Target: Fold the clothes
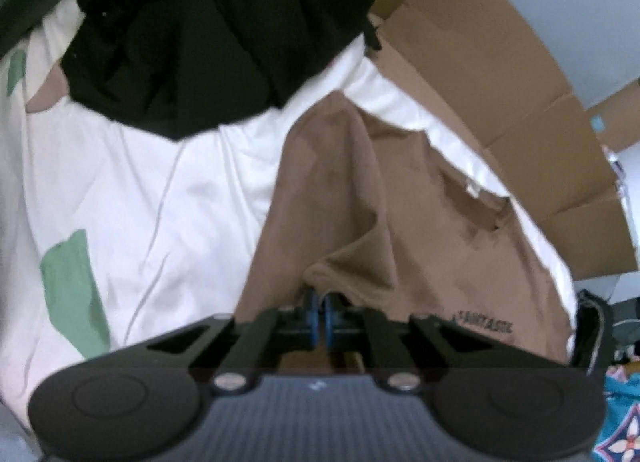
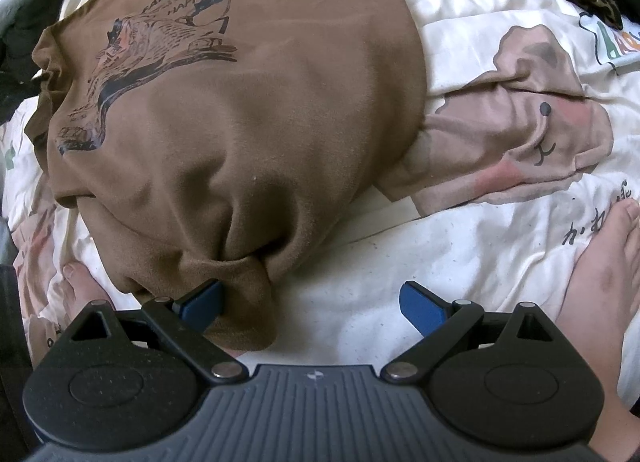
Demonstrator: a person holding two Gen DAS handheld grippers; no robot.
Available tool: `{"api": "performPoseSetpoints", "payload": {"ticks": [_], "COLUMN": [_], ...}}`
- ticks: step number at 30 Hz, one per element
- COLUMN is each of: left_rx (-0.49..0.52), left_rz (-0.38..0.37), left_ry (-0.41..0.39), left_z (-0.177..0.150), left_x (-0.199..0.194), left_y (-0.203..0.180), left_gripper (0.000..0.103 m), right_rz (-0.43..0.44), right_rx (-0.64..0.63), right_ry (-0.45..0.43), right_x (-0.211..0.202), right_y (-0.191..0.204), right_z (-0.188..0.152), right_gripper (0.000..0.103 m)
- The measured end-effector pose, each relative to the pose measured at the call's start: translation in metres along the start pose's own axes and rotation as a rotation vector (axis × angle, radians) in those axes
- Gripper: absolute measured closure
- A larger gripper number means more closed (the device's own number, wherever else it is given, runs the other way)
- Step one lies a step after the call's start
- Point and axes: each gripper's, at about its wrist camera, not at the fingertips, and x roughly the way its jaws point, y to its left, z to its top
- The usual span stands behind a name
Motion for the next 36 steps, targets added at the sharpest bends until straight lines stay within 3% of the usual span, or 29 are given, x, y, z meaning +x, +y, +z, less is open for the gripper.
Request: {"api": "performPoseSetpoints", "payload": {"ticks": [7,16,25,36], "left_rx": [0.028,0.075,0.101,0.104], "left_rz": [0.013,0.16,0.254,0.43], "left_ry": [-0.099,-0.193,-0.184,-0.077], "left_z": [0.021,0.059,0.089,0.097], "left_x": [-0.041,-0.098,-0.095,-0.046], "left_y": [0.008,0.048,0.071,0.097], "left_gripper": [0.101,0.101,0.101,0.1], "right_rz": [-0.001,0.001,-0.012,-0.055], "right_rx": [-0.003,-0.001,-0.021,-0.02], "right_ry": [-0.002,-0.007,0.002,0.013], "right_x": [-0.001,-0.003,-0.003,-0.005], "right_y": [0.0,-0.001,0.002,-0.008], "right_z": [-0.001,-0.002,-0.005,-0.012], "right_gripper": [0.005,0.005,0.005,0.005]}}
